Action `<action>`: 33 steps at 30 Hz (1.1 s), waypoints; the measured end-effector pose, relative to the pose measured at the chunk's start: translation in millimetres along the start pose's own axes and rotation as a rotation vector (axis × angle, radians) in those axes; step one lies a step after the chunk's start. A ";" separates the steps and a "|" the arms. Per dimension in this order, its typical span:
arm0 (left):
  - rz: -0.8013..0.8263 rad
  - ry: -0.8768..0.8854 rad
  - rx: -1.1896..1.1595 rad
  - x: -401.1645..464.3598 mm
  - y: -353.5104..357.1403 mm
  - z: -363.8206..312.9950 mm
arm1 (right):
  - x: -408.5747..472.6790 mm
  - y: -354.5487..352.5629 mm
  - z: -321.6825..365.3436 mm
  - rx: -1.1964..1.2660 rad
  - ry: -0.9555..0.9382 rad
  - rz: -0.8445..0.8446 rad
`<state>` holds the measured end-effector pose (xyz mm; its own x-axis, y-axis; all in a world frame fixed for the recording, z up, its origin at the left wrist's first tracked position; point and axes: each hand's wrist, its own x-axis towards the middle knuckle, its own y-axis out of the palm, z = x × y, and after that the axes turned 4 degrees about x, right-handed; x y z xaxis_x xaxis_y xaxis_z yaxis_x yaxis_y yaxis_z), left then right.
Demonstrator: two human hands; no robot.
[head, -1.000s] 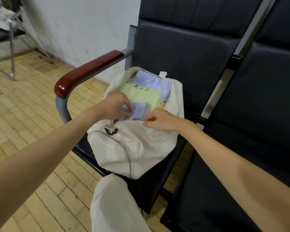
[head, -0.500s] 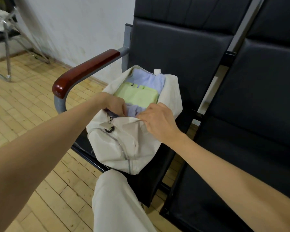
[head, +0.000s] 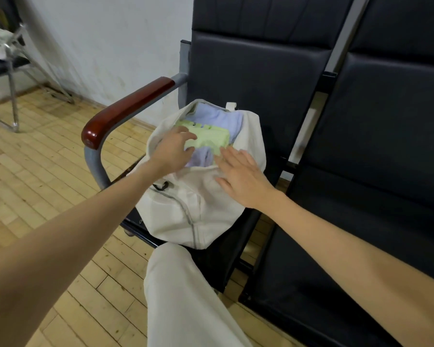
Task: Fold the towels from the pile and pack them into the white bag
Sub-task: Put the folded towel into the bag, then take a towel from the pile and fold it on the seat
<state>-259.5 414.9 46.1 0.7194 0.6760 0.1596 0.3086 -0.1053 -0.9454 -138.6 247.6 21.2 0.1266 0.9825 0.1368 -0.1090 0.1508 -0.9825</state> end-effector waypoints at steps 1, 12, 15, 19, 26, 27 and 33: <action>-0.032 0.026 -0.035 -5.8 3.6 -12.9 | -10.3 -6.2 -6.9 -0.014 0.044 -0.003; 0.152 0.356 -0.069 -48.7 65.3 -198.5 | -197.3 -32.7 -121.2 0.082 0.686 0.178; 0.274 0.410 -0.058 -63.9 93.1 -251.8 | -270.2 -28.8 -145.9 0.110 0.845 0.216; 0.406 0.507 -0.066 -96.3 137.8 -325.7 | -372.2 -21.5 -177.2 0.133 1.059 0.263; 0.579 0.661 -0.023 -153.7 202.4 -423.0 | -508.2 -21.6 -220.7 0.161 1.346 0.197; 0.601 0.686 -0.009 -160.6 211.7 -435.8 | -525.7 -22.5 -227.9 0.169 1.387 0.169; 0.675 0.896 0.031 -190.4 258.1 -521.3 | -605.8 -31.2 -265.3 0.210 1.693 -0.130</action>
<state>7.6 -121.2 -80.0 0.9252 -0.2828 -0.2530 -0.3205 -0.2255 -0.9200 49.7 -381.3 -64.5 0.9542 -0.2192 -0.2038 -0.1146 0.3616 -0.9253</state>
